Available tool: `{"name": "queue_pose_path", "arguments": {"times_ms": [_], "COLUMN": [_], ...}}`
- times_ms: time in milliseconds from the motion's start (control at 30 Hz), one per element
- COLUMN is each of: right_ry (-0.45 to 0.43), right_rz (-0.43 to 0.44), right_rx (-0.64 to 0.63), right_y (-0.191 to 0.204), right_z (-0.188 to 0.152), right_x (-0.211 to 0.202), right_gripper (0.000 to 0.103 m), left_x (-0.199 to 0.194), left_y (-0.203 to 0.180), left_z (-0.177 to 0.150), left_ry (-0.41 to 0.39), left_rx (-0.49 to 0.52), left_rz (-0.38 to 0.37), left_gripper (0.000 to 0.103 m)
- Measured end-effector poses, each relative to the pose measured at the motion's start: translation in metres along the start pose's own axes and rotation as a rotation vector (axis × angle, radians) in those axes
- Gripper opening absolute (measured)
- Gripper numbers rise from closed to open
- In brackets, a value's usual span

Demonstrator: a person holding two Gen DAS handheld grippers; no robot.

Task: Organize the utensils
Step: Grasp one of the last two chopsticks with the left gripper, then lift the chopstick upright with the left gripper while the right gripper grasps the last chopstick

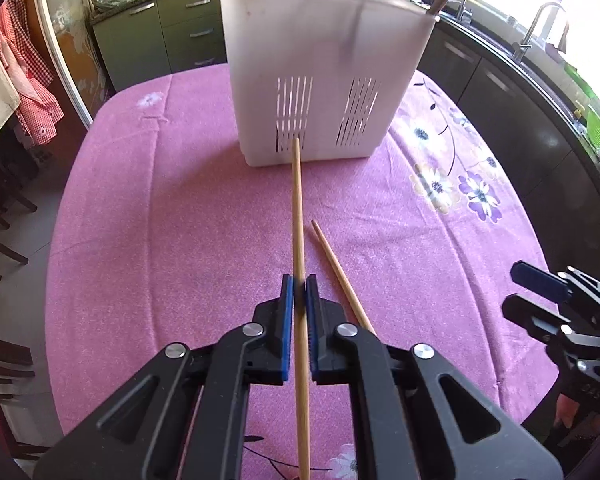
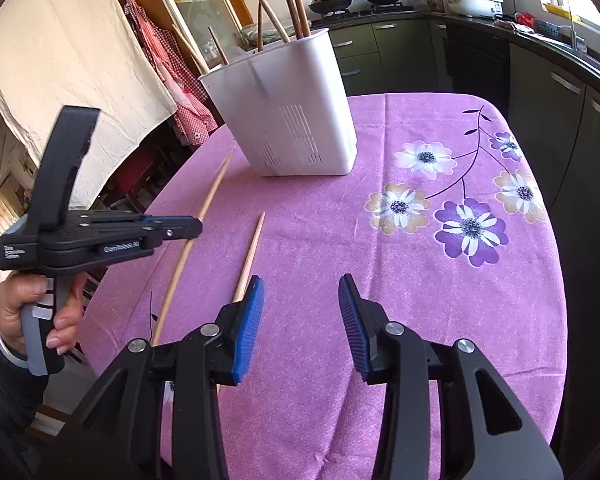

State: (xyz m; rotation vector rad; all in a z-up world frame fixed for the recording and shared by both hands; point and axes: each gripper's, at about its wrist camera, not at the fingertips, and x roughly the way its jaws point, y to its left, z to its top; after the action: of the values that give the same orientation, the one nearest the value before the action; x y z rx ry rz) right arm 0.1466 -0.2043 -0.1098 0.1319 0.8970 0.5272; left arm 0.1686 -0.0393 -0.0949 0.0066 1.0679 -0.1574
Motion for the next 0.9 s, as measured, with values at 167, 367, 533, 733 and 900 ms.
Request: {"name": "queue_pose_path", "arguments": {"times_ms": [167,367,533,733,900], "right_ry": [0.055,0.15,0.228,0.271,0.299], "right_rz": [-0.004,-0.009,-0.034,-0.091,-0.115], "right_rx": [-0.051,-0.133,-0.203,-0.25,-0.261], "right_y": [0.016,0.041,0.062,0.077,0.082], "right_z": [0.002,0.013,0.024,0.031,0.03], "right_x": [0.018,0.054,0.086,0.112,0.124], "right_gripper": [0.04,0.041,0.041,0.041,0.035], "left_x": [-0.038,-0.074,-0.093,-0.102,-0.109], "left_y": [0.007,0.007,0.005,0.007,0.011], "left_z": [-0.007,-0.016,-0.023,-0.029,-0.033], "left_ry": [-0.09,-0.179,-0.237,-0.257,-0.279], "left_rx": [-0.003,0.021,0.044,0.054,0.053], "left_rz": [-0.021,-0.025,-0.009,-0.015,-0.005], "left_gripper": [0.006,0.006,0.006,0.006,0.006]}}
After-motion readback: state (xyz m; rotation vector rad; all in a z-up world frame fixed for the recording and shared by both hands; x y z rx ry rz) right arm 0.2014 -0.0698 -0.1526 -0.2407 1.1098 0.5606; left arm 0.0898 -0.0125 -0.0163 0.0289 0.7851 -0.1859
